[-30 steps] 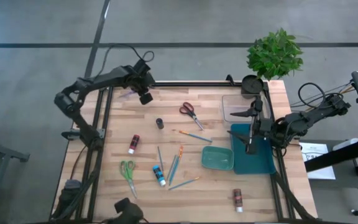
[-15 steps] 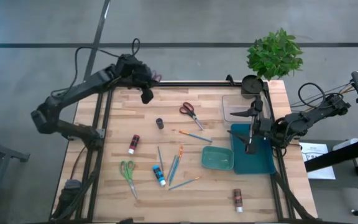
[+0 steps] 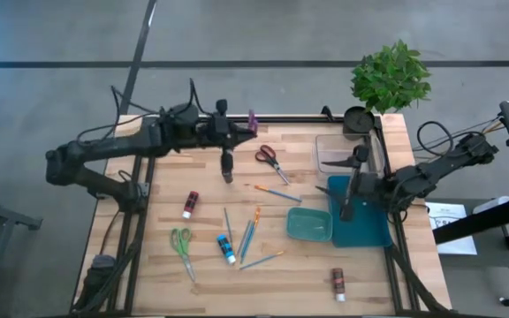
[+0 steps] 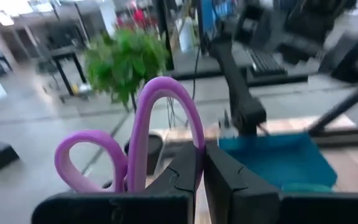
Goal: Pick & Place Paint Supplies
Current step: Put the purple scissors into the transparent bin
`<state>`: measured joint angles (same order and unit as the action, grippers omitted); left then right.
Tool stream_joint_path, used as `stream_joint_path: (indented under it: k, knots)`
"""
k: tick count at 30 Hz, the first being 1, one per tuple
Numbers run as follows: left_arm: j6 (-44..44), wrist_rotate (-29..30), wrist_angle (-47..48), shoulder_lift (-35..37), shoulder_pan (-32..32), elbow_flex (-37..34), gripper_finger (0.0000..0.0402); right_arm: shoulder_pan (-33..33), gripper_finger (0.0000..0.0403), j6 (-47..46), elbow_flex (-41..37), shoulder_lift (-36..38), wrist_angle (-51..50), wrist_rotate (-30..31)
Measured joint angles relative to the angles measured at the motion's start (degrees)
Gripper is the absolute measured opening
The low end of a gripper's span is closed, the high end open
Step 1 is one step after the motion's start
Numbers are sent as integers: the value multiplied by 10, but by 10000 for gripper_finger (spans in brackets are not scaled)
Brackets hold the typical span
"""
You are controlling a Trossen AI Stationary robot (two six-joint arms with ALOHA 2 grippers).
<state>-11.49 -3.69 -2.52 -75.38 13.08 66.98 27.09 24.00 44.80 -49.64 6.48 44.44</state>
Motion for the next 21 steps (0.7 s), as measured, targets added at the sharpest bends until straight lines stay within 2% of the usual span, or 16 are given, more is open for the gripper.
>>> stream_joint_path:
  k: [4, 7, 15, 21]
  knots:
    - [26, 44, -84, -22, -27, 0, 13, -1, 290, 46, 0, -33, 21, 93]
    - [65, 56, -142, -46, -29, 0, 13, 0, 290, 75, 0, -54, 53, 128]
    - [126, 57, -290, -119, -33, 0, 13, -18, 290, 130, 0, -102, 127, 165]
    - [133, 46, -358, -156, -55, 0, 13, -71, 290, 92, 0, -129, 133, 173]
